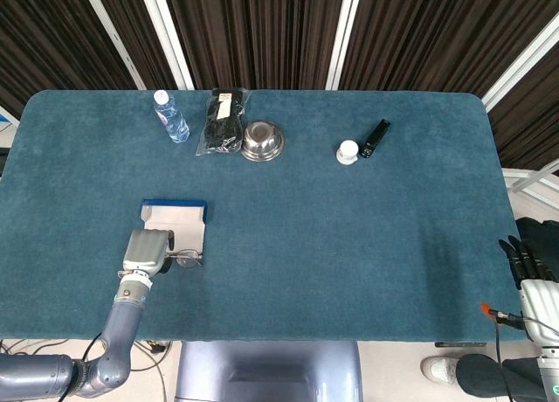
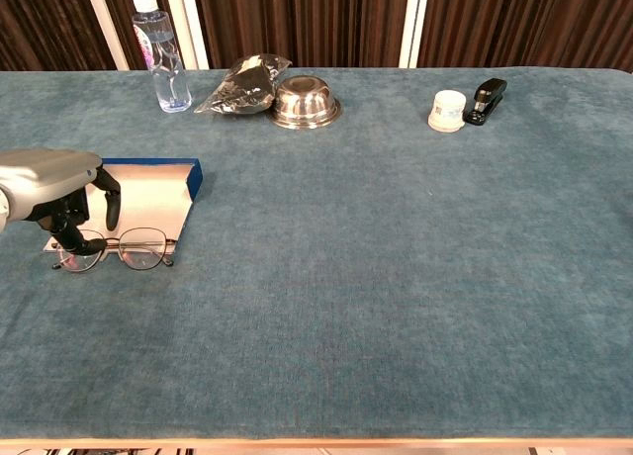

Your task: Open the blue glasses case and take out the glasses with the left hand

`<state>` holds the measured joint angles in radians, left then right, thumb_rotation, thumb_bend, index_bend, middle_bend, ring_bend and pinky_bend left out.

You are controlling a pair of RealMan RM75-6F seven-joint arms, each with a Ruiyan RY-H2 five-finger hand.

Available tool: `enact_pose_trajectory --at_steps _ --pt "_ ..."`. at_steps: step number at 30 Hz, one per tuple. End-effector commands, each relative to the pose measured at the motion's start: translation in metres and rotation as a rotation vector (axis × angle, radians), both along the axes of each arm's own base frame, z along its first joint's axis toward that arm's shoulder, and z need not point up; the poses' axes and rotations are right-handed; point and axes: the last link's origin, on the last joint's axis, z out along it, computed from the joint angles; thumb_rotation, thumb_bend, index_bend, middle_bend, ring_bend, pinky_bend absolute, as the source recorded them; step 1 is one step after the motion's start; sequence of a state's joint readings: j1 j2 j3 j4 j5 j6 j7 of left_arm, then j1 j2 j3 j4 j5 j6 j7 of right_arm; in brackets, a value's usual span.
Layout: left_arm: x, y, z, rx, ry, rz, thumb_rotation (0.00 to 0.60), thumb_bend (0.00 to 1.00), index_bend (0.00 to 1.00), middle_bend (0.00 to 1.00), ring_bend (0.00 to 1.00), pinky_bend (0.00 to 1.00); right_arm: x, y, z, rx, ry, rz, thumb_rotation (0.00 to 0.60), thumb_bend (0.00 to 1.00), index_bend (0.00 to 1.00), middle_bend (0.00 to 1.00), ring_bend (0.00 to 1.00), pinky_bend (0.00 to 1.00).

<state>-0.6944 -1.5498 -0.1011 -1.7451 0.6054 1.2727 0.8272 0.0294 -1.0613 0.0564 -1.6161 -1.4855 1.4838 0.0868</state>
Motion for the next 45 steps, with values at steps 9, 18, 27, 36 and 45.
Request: enact_pose_trajectory --at_steps 9,18,27,36,45 --pt "-0.0009 -0.0003 -0.0029 -0.007 0.004 0.0 0.6 0.34 0.52 1.0 1.0 1.0 0.0 0.0001 0.0001 -0.001 0.0 0.0 0.6 0.16 0.0 0.0 0.0 0.21" --pt "-0.0016 0.0013 -0.0028 -0.004 0.003 0.004 0.6 0.36 0.54 1.0 1.0 1.0 -0.0001 0.0002 0.0 0.0 -0.002 -0.002 0.6 0.16 0.0 0.0 0.0 0.21" --pt "-0.0013 0.0023 -0.0041 -0.006 0.004 0.005 0.6 0.36 0.54 1.0 1.0 1.0 -0.0001 0.0002 -0.0002 0.002 -0.001 -0.004 0.6 0.16 0.0 0.0 0.0 0.21" --pt "0.0009 0.0024 -0.0055 -0.01 -0.001 0.002 0.6 0.38 0.54 1.0 1.0 1.0 -0.0002 0.0002 -0.0001 0.003 -0.002 -0.005 0.6 0.16 0.0 0.0 0.0 0.21" --pt "0.0013 0.0016 -0.0076 -0.017 -0.004 0.003 0.6 0.4 0.55 1.0 1.0 1.0 -0.0001 0.0003 0.0 0.002 -0.003 -0.004 0.6 0.16 0.0 0.0 0.0 0.21"
